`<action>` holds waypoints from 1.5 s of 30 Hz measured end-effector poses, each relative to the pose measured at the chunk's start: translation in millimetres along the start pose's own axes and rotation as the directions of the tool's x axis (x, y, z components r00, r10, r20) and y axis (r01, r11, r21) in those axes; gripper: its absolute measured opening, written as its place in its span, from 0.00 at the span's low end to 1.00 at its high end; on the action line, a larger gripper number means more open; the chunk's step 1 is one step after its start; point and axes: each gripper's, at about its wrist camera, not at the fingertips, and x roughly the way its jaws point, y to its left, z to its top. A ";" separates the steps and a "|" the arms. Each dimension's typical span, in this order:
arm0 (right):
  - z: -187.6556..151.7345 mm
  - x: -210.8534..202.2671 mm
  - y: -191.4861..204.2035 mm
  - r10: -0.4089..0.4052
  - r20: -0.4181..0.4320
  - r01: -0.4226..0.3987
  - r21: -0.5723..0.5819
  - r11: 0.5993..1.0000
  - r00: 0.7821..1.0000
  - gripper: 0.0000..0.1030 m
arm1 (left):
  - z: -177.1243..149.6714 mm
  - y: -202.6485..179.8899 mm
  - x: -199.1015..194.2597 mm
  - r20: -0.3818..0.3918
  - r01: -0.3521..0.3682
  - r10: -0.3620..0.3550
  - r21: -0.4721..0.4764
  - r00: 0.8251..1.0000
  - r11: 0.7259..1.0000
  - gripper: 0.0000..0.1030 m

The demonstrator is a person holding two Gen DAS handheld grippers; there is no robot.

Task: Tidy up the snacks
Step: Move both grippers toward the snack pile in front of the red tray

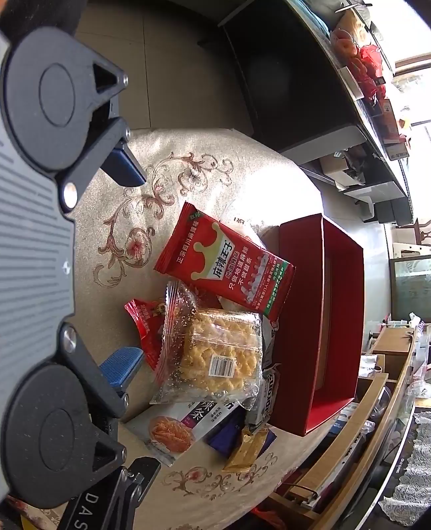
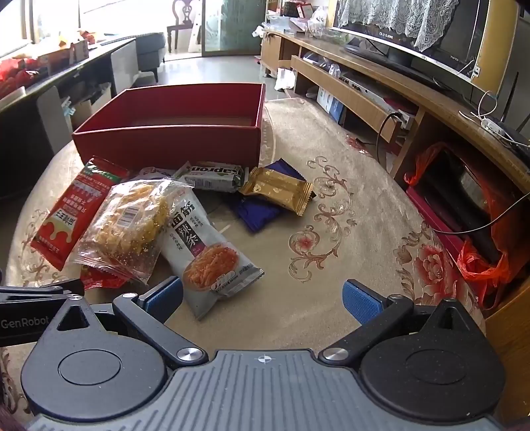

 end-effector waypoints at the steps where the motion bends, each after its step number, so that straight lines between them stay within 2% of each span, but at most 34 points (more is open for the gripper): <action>1: -0.2 0.0 0.0 0.000 0.000 0.000 0.000 1.000 1.000 1.00 | 0.0 0.2 0.0 -0.001 0.000 0.000 0.000 1.000 1.000 0.98; 27: 0.9 4.6 -0.2 0.012 -0.026 -0.012 0.002 1.000 1.000 1.00 | 0.4 2.2 1.8 -0.006 0.006 -0.006 -0.005 1.000 1.000 0.95; 45: 10.9 8.5 7.0 0.043 -0.033 -0.043 0.001 0.999 0.999 0.96 | 6.2 7.6 3.9 0.005 -0.004 0.004 -0.022 1.000 1.000 0.93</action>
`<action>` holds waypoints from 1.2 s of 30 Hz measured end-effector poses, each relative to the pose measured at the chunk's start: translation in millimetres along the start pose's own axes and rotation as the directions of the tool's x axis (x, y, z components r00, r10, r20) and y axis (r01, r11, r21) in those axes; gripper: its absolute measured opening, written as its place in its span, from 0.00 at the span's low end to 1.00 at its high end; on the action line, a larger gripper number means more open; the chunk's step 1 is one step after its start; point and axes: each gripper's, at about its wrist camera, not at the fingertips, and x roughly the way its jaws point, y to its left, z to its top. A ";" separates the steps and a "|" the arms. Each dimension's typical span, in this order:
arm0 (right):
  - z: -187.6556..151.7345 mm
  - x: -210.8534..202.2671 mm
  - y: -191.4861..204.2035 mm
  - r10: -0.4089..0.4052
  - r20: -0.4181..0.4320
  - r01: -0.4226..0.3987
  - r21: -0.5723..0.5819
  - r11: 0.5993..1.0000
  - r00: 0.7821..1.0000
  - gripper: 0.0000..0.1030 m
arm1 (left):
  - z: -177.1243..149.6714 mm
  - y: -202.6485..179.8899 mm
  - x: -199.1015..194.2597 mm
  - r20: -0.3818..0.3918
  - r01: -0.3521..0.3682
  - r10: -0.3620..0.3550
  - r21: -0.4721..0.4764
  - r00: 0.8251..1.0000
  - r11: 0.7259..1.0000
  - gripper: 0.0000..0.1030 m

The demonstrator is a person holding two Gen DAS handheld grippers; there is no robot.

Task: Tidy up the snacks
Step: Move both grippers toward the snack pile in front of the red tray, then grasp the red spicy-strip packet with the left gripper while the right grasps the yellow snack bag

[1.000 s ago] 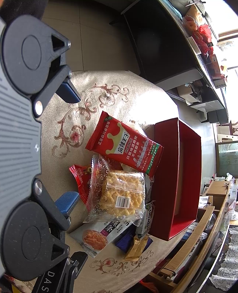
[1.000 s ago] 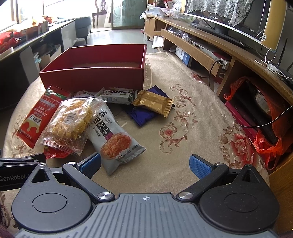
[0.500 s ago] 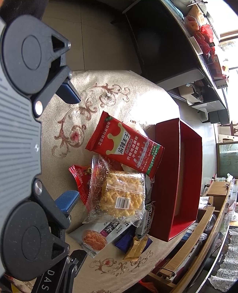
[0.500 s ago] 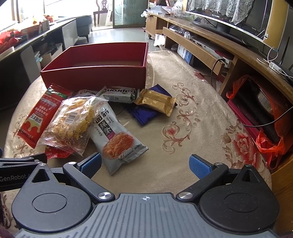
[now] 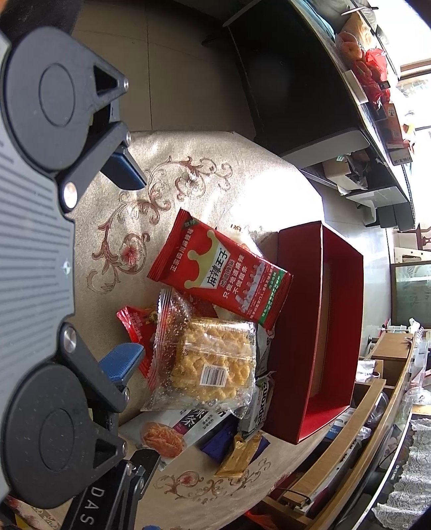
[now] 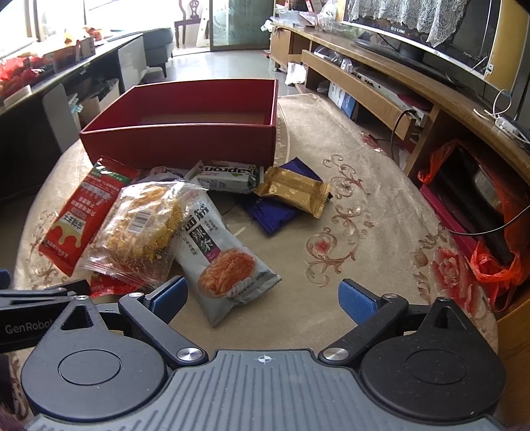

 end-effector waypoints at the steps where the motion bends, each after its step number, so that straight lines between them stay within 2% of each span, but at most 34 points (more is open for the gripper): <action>1: 1.4 0.9 0.5 0.005 -0.003 -0.005 0.005 1.000 1.000 0.96 | 1.2 1.0 0.6 -0.002 0.001 -0.001 -0.002 1.000 1.000 0.93; 5: 8.3 2.9 4.8 0.033 -0.013 -0.033 0.020 0.999 0.999 0.89 | 6.5 6.4 -0.6 0.017 0.015 -0.015 -0.005 1.000 1.000 0.93; 9: 16.2 2.9 11.8 0.066 -0.013 -0.066 0.033 0.997 0.998 0.86 | 11.5 12.8 -1.3 0.047 -0.019 0.019 0.001 0.999 1.000 0.93; 12: 22.6 5.6 20.2 0.095 -0.023 -0.094 0.037 0.995 0.995 0.79 | 13.7 21.3 -0.5 0.060 -0.036 0.036 -0.002 0.998 0.999 0.93; 20: 43.0 28.4 47.4 0.184 -0.091 -0.178 0.069 0.982 0.979 0.79 | 13.3 39.3 10.2 -0.012 -0.057 0.057 -0.010 0.998 0.998 0.93; 26: 51.3 52.5 72.9 0.208 -0.148 -0.200 0.063 0.978 0.967 0.84 | 11.7 48.9 15.8 -0.041 -0.049 0.048 -0.027 0.998 0.998 0.93; 31: 49.2 72.1 90.1 0.171 -0.178 -0.173 0.007 0.985 0.969 0.86 | 11.8 50.2 22.3 -0.055 -0.022 0.020 -0.040 0.998 0.999 0.93; 33: 47.9 70.5 90.5 0.162 -0.164 -0.167 -0.018 0.986 0.973 0.84 | 12.7 49.2 23.9 -0.055 -0.013 0.011 -0.041 0.998 0.999 0.93; 36: 49.4 65.7 84.5 0.173 -0.164 -0.181 -0.037 0.983 0.971 0.75 | 15.2 49.3 24.2 -0.058 -0.005 0.003 -0.042 0.998 0.999 0.93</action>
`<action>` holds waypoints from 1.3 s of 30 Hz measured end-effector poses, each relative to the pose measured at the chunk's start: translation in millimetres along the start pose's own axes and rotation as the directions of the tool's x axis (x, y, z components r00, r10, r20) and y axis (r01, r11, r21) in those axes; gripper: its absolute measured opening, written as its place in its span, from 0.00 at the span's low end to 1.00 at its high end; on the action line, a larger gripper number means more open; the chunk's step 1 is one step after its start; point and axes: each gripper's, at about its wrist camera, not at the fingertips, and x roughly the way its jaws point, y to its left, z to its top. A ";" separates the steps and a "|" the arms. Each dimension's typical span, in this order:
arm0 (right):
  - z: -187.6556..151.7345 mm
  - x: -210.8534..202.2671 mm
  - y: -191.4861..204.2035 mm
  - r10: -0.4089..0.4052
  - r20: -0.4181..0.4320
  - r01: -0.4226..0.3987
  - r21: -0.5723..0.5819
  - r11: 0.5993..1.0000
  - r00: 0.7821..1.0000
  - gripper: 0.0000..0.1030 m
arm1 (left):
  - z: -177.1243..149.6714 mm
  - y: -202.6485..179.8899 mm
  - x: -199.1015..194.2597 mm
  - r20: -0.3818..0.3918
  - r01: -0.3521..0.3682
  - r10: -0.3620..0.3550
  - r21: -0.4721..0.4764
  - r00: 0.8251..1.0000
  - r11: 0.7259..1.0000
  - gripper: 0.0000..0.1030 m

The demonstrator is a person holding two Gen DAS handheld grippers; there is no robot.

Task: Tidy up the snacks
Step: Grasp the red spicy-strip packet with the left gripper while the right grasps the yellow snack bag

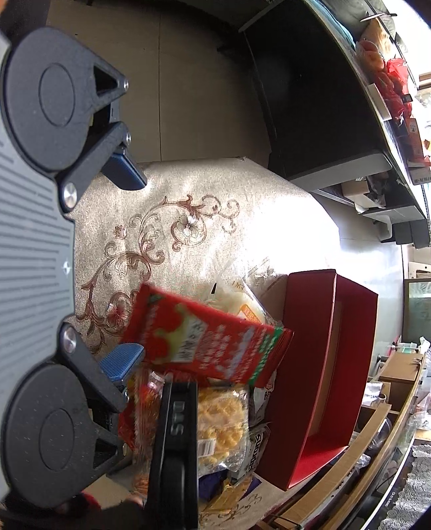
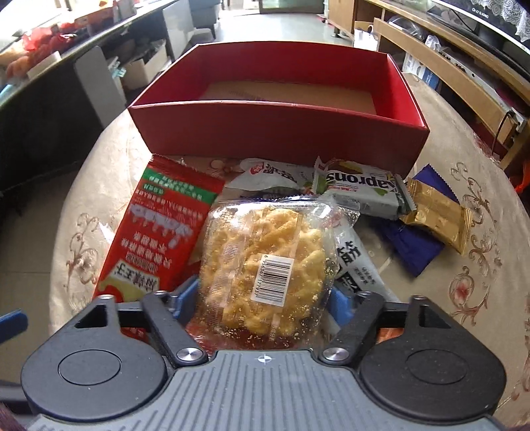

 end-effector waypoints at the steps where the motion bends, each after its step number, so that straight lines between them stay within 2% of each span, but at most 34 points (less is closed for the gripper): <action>1: -0.3 -3.0 -3.8 0.011 -0.003 -0.011 0.005 1.000 1.000 0.73 | 1.0 1.2 0.2 0.011 0.005 -0.005 -0.004 1.000 1.000 0.93; 5: -2.8 -15.2 -21.6 0.040 -0.019 -0.040 0.018 0.999 0.999 0.69 | 9.6 -2.4 -1.3 0.025 0.018 -0.018 0.012 1.000 1.000 0.93; 9: -3.4 -27.4 -32.9 0.051 -0.014 -0.051 0.012 0.999 0.999 0.67 | 13.7 -19.1 1.1 0.034 0.025 -0.028 0.099 0.999 0.995 0.93; 13: 1.8 -41.3 -43.7 0.079 0.003 -0.079 0.010 0.997 0.997 0.66 | 8.0 -29.6 13.7 -0.014 0.058 -0.057 0.170 0.998 0.984 0.93; 19: 3.6 -44.9 -51.6 0.195 -0.003 -0.194 0.052 0.980 0.981 0.66 | -8.9 -25.3 30.0 -0.060 0.067 -0.056 0.186 0.997 0.980 0.93; 23: 2.8 -48.6 -48.1 0.217 -0.005 -0.217 0.027 0.976 0.976 0.66 | -10.6 -27.5 42.7 -0.104 0.048 -0.029 0.187 0.994 0.981 0.95; 29: 2.6 -51.5 -50.5 0.226 -0.005 -0.226 0.027 0.974 0.974 0.66 | -6.3 -18.7 47.6 -0.160 0.072 -0.054 0.108 0.986 0.992 0.93; 31: 2.2 -52.3 -51.8 0.226 -0.005 -0.226 0.027 0.974 0.974 0.66 | -5.0 -16.1 45.9 -0.172 0.110 -0.093 0.089 0.981 0.990 0.77; 32: 1.9 -53.4 -52.3 0.227 -0.003 -0.227 0.026 0.973 0.974 0.66 | -4.5 -17.0 43.1 -0.174 0.117 -0.100 0.091 0.980 0.989 0.72; 34: 3.0 -55.8 -53.0 0.230 0.005 -0.230 0.025 0.973 0.973 0.66 | -3.6 -21.5 37.9 -0.177 0.125 -0.105 0.106 0.979 0.986 0.54; 39: 4.7 -64.1 -54.0 0.231 0.038 -0.232 0.023 0.972 0.972 0.66 | -4.0 -27.7 29.5 -0.189 0.082 -0.060 0.114 0.980 0.990 0.45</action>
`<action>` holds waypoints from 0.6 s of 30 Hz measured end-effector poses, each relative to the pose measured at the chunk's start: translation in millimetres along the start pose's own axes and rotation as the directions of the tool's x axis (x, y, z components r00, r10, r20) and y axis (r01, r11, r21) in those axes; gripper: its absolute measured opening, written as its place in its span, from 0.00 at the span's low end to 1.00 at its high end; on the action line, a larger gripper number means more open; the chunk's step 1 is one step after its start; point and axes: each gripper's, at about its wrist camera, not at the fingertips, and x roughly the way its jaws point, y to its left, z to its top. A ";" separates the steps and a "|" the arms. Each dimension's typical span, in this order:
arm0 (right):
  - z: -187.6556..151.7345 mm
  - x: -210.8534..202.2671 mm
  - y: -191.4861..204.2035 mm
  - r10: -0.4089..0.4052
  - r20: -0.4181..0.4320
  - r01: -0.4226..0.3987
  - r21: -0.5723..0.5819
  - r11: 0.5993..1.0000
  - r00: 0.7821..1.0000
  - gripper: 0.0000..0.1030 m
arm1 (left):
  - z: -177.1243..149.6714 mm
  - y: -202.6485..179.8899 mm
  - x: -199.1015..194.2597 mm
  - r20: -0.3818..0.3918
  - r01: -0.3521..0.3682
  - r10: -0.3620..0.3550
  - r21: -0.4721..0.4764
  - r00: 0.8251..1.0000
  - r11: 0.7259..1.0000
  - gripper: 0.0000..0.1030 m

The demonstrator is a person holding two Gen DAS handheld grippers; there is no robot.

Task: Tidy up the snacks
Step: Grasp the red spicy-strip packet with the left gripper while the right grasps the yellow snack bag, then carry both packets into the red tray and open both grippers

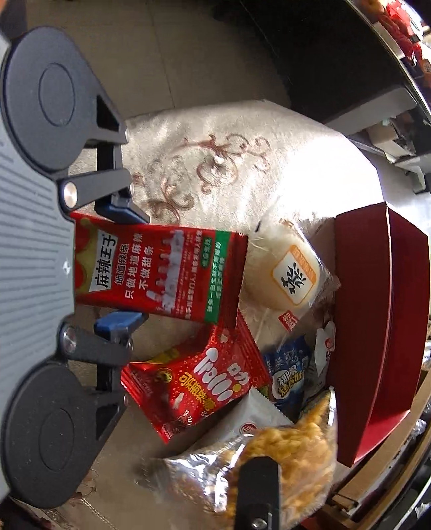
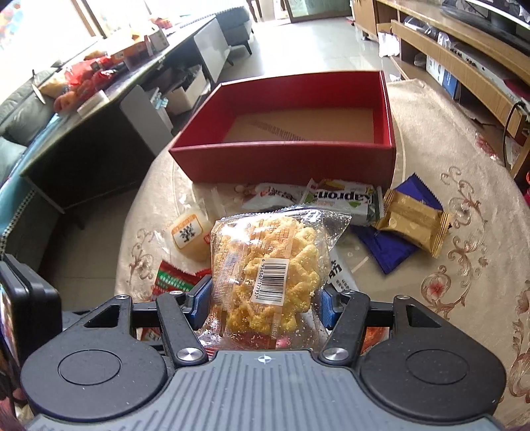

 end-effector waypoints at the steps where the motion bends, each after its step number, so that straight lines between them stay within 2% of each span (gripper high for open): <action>1: -0.1 -2.0 0.2 0.003 0.005 -0.003 0.000 1.000 1.000 0.66 | -1.2 -0.6 -2.1 -0.001 -0.005 0.005 -0.004 1.000 1.000 0.44; 6: 1.4 -10.7 1.4 -0.003 0.031 0.003 -0.003 1.000 1.000 0.66 | -1.9 -0.6 -27.4 0.030 0.009 -0.008 -0.043 1.000 0.999 0.43; 10: 5.7 -18.4 1.4 -0.002 0.064 0.002 0.003 1.000 0.998 0.66 | 12.3 0.4 -46.5 0.074 0.024 -0.020 -0.057 0.997 0.998 0.43; 18: 22.3 -11.9 -13.7 -0.040 0.072 0.037 0.051 0.998 0.997 0.66 | 56.2 -3.6 -41.1 0.122 0.126 -0.114 -0.089 0.986 0.988 0.42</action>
